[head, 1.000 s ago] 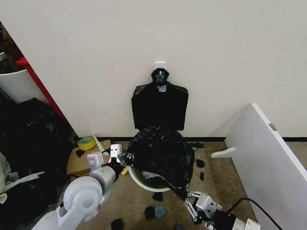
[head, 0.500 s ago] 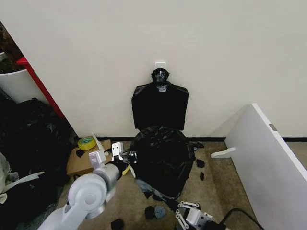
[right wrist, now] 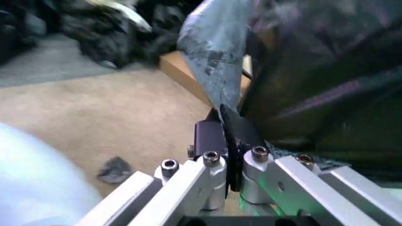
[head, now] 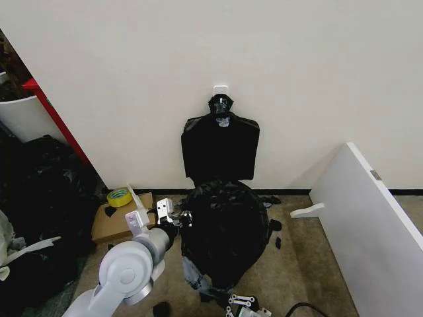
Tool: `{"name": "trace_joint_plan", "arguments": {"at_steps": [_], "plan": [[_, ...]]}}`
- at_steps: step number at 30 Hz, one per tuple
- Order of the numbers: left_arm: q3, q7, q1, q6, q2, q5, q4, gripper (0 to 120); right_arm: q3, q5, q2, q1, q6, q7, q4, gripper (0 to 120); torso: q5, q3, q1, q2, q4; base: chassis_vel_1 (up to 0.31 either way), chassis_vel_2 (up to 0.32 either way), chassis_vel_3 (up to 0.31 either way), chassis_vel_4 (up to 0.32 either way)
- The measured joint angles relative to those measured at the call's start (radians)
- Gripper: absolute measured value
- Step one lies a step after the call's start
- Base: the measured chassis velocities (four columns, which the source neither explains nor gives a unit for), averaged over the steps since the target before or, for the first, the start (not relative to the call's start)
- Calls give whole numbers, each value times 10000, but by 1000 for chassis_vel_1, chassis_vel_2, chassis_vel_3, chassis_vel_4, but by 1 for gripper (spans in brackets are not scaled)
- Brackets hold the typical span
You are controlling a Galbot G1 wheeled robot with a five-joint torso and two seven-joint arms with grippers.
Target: Place the garbage bag over the trash bin.
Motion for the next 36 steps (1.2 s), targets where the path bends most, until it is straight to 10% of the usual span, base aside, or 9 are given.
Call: {"name": "trace_joint_plan", "arguments": {"at_steps": [26, 36], "plan": [[-218, -107, 220, 47, -35, -625, -75, 0, 157, 376, 634, 155, -354, 831, -1070, 1, -1, 0, 0, 0, 1, 0, 0, 0, 0], [-302, -126, -148, -18, 12, -886, 150, 0, 697, 682, 554, -385, 720, 340, -1032, 41, 0, 0, 0, 0, -1, 0, 0, 0, 0]]}}
